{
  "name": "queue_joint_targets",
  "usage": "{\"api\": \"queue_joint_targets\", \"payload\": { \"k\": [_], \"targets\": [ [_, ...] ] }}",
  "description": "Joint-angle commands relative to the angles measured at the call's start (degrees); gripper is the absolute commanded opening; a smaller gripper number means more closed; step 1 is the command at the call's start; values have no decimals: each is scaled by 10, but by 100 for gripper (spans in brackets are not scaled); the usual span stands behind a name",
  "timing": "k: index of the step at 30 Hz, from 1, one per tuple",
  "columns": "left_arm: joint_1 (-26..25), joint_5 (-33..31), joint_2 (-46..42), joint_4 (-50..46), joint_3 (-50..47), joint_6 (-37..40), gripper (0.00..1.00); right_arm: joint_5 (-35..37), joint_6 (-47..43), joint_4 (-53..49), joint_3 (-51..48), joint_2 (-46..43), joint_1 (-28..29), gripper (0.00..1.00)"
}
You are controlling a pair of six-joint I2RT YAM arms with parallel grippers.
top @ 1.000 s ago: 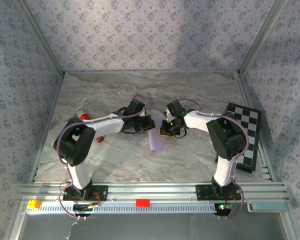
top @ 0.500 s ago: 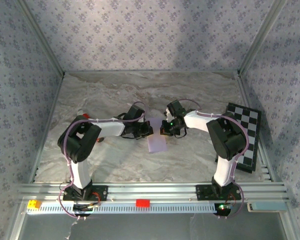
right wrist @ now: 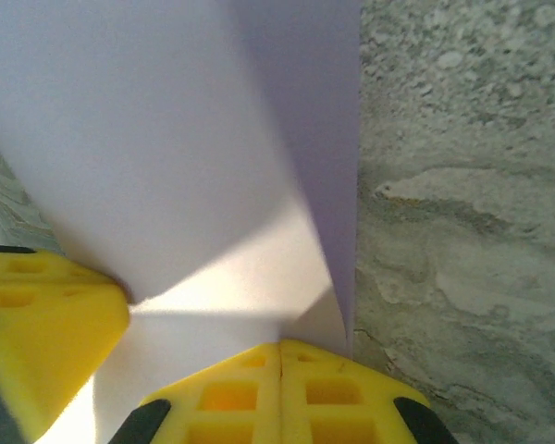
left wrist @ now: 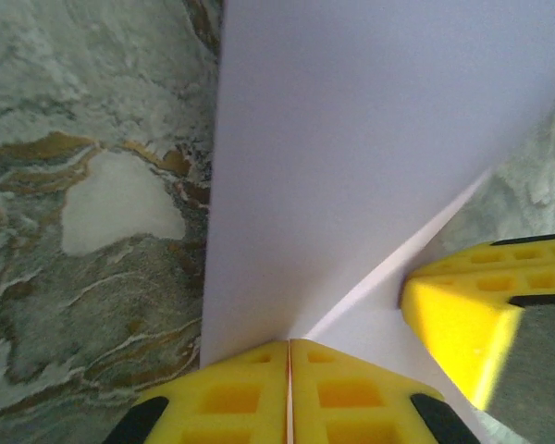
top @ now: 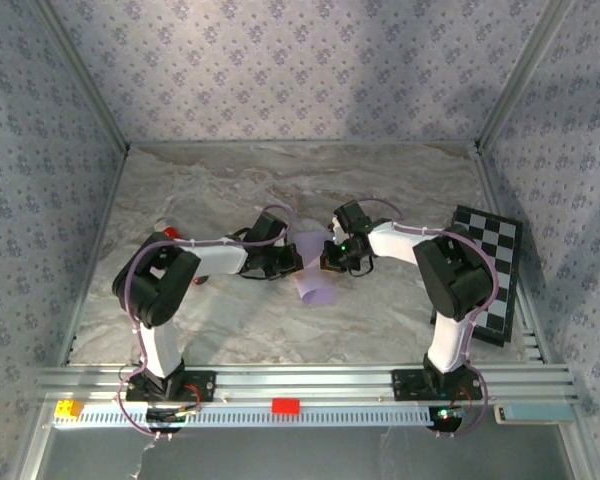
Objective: Fold a paper plane with a square sheet of paper (pick it up from the middle)
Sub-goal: First fold the square sheet of paper in half at the center of the table.
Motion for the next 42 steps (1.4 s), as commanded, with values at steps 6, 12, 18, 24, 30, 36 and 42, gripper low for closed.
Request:
{"api": "queue_joint_targets", "payload": {
  "k": [6, 12, 18, 24, 30, 36, 42],
  "targets": [
    [-11, 25, -28, 49, -24, -60, 10, 101, 15, -78, -39, 45, 3, 0],
    [-20, 30, 3, 78, -58, -76, 9, 104, 13, -78, -44, 41, 3, 0],
    [-22, -1, 9, 63, -96, -61, 8, 103, 16, -74, -52, 40, 3, 0],
    [-25, 1, -23, 52, -82, -51, 10, 103, 17, -72, -54, 40, 3, 0],
    [-33, 12, -57, 47, -59, -54, 13, 103, 16, -73, -55, 38, 2, 0],
    [-45, 30, -40, 76, -60, -64, 15, 103, 17, -70, -57, 37, 2, 0],
    [-49, 28, -20, 102, -101, -80, 15, 107, 15, -69, -62, 38, 1, 0]
  ]
}}
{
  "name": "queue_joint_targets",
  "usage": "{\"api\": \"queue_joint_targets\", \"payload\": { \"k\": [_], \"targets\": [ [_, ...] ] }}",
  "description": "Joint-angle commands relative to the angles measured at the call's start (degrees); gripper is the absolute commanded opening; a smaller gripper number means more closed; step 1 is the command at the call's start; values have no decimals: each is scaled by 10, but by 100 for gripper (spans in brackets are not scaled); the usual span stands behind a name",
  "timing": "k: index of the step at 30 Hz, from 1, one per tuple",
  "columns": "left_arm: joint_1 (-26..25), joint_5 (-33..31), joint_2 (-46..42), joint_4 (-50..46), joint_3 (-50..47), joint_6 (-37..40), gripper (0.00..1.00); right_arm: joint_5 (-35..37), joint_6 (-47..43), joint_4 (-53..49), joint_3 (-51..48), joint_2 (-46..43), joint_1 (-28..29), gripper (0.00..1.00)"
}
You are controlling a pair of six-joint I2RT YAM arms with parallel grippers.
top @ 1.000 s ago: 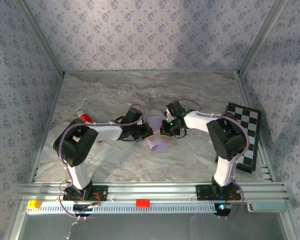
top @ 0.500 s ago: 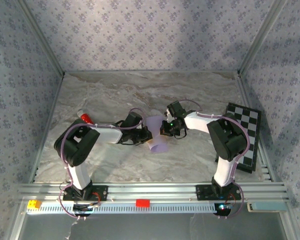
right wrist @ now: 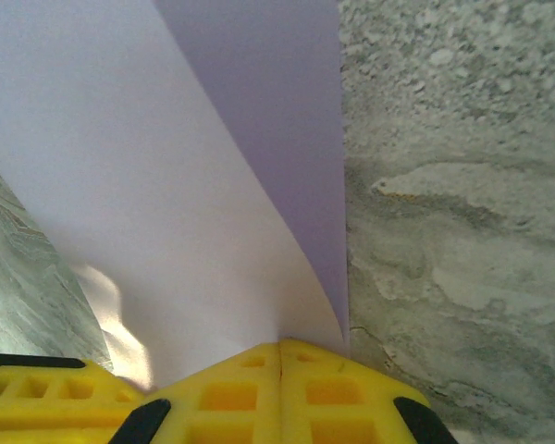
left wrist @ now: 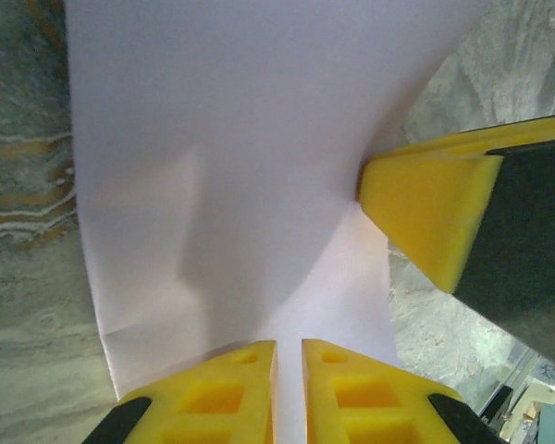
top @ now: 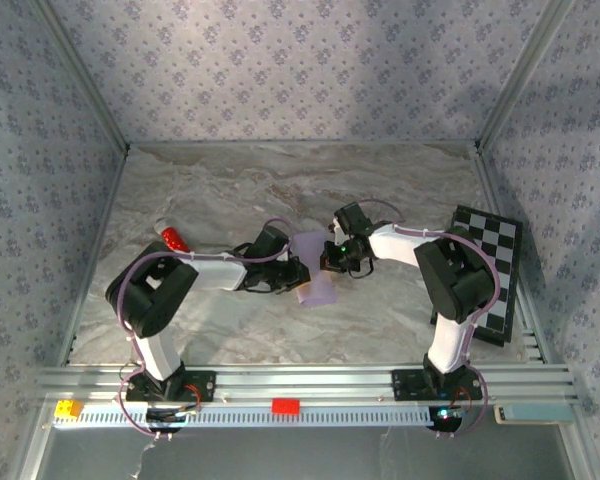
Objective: Fold a paper plane with a square sheet of paper (pick it up from the middle)
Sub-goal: First fold the square sheet of paper in half at the center of the table.
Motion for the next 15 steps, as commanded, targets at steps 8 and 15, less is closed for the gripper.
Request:
{"api": "queue_joint_targets", "payload": {
  "k": [8, 15],
  "targets": [
    [-2, -33, -23, -55, -64, 21, 14, 96, 3, -84, -49, 49, -2, 0],
    [-8, -22, -58, -66, -21, 16, 14, 95, 3, -86, -49, 47, -3, 0]
  ]
}}
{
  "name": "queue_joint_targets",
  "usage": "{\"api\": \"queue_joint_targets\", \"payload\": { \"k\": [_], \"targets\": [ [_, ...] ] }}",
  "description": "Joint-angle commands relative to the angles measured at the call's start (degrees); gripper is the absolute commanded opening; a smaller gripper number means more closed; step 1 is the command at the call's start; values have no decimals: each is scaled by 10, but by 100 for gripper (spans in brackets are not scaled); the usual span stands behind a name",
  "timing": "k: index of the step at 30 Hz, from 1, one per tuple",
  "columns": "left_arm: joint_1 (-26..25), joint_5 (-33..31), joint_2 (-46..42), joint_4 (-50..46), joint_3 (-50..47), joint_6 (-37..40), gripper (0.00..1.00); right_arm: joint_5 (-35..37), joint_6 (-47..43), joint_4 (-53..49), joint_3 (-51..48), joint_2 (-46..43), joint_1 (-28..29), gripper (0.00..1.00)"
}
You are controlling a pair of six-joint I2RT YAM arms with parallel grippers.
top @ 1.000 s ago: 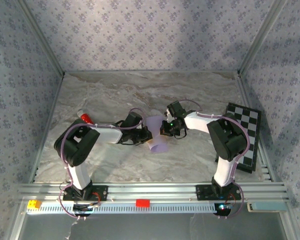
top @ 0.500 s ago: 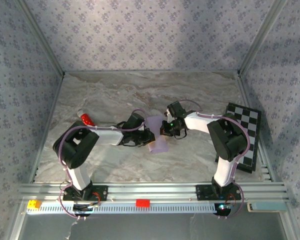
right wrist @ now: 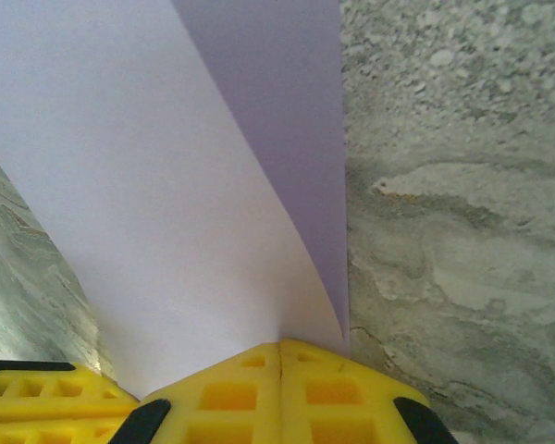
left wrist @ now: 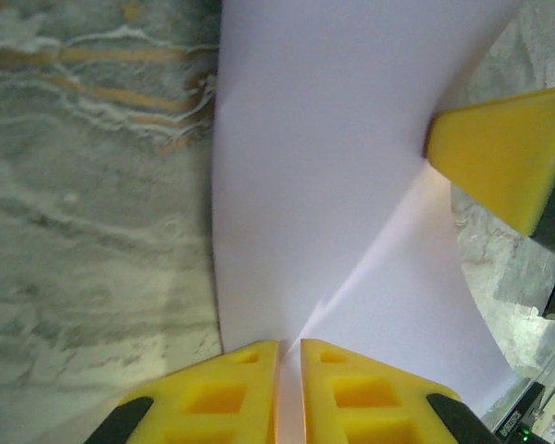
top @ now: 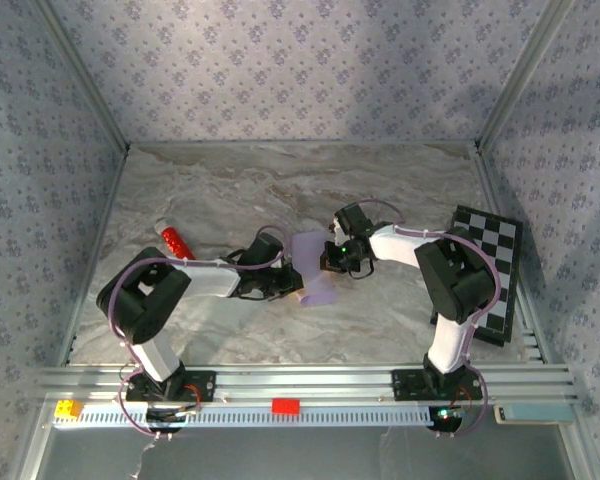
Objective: Fold a paper plane with a square sheet of paper (pick it up from the middle)
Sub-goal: First fold the square sheet of paper in half at the center of the table.
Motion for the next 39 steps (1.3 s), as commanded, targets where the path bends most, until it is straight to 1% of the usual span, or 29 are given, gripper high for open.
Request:
{"api": "queue_joint_targets", "payload": {
  "k": [1, 2, 5, 10, 15, 19, 23, 26, 34, 39],
  "targets": [
    [-9, -4, -23, -57, 32, 0, 13, 96, 2, -97, -43, 49, -3, 0],
    [-10, -3, -25, -58, 42, -7, 12, 96, 2, -96, -43, 48, -3, 0],
    [-11, -3, -27, -20, 45, -30, 13, 96, 4, -96, -43, 49, -5, 0],
    [-12, 19, 11, 3, 61, -39, 13, 95, 4, -96, -44, 47, -5, 0],
    [-22, 26, 43, 14, 37, -45, 13, 95, 3, -95, -46, 46, -6, 0],
    [-36, 6, 50, 6, 0, -41, 12, 95, 5, -91, -51, 46, -6, 0],
    [-44, -7, 39, 27, -46, -53, 11, 94, 5, -89, -53, 49, -7, 0],
    [-45, -10, 19, 23, -56, -50, 12, 94, 5, -89, -53, 46, -8, 0],
    [-48, -12, -32, -7, -46, -31, 14, 93, 6, -88, -56, 42, -8, 0],
    [-49, -7, -48, 0, -16, -27, 16, 89, 6, -87, -56, 41, -7, 0]
  ]
}}
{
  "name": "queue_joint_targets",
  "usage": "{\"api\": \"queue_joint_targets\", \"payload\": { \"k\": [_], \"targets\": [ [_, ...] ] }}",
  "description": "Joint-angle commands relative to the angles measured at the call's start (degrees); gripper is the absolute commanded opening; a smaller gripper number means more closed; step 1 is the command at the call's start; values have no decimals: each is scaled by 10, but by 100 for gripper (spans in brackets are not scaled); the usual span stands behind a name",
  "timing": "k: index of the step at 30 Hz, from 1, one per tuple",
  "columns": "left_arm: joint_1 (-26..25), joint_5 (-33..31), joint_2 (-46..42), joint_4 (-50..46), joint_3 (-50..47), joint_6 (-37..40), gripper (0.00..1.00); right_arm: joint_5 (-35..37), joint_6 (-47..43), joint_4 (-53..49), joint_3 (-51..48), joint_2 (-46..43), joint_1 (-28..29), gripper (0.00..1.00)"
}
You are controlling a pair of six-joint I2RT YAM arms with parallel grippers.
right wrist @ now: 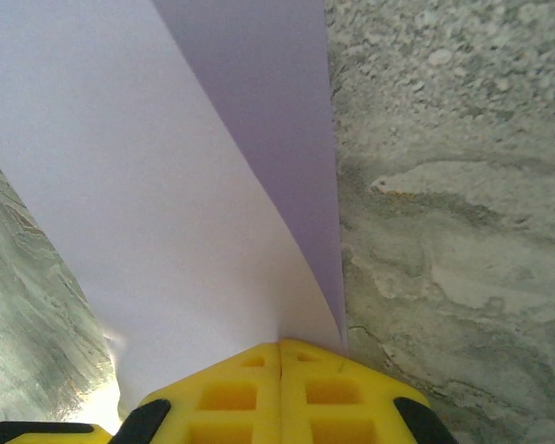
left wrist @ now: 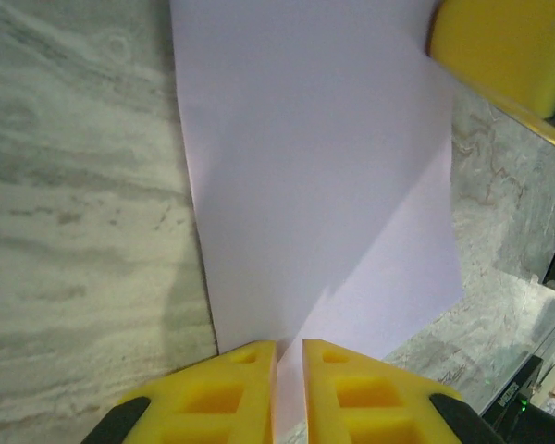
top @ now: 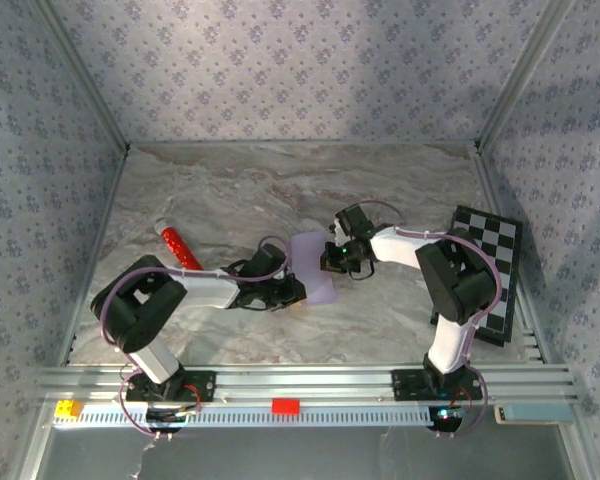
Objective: Fold a paper plane with a square sheet of paper (pick it up from the middle)
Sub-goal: First fold the square sheet of paper in half at the center of the table.
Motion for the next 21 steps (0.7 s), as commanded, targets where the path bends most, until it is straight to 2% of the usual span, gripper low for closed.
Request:
{"api": "queue_joint_targets", "payload": {
  "k": [1, 10, 21],
  "targets": [
    [-4, 9, -18, -22, 30, 13, 16, 90, 4, -102, -44, 46, -7, 0],
    [-3, 34, 30, -22, 55, 35, 16, 90, 5, -100, -46, 48, -7, 0],
    [-5, 31, 26, -26, -31, 35, 14, 92, 5, -96, -52, 50, -7, 0]
  ]
}}
